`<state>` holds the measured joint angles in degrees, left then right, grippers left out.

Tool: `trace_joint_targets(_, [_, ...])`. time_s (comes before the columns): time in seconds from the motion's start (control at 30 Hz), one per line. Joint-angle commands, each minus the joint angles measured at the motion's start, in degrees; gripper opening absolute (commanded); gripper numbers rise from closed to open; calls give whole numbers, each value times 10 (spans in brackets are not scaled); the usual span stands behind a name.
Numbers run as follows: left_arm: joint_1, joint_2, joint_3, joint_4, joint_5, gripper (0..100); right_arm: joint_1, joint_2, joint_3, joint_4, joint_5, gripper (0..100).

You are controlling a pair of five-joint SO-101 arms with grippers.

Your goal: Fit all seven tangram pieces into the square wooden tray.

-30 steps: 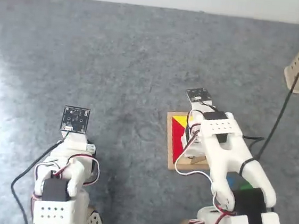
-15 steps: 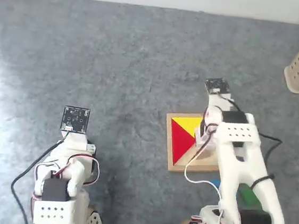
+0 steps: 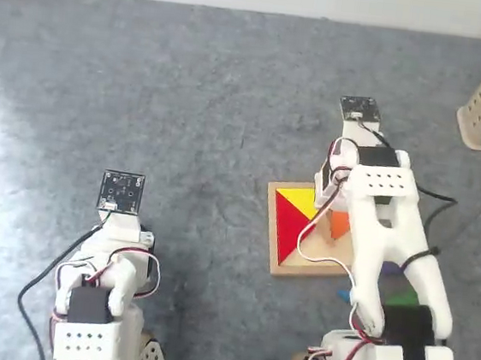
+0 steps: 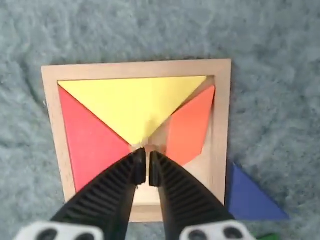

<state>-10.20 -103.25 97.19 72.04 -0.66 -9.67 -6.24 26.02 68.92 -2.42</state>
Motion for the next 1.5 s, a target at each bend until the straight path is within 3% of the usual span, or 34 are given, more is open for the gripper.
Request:
trace_joint_targets(0.0, [0,-10,-7,3,4,12,7,-14,-11,-5,-5,6])
trace_joint_targets(0.3, [0,-10,-7,3,4,12,10,-34,67,-48,37,6])
trace_joint_targets(0.6, [0,-10,-7,3,4,12,81,-155,79,-37,40,6])
trace_joint_targets(1.13, [0,-10,-7,3,4,12,65,78,47,-92,88,6])
trace_joint_targets(1.47, [0,-10,-7,3,4,12,145,138,-31,-94,88,6])
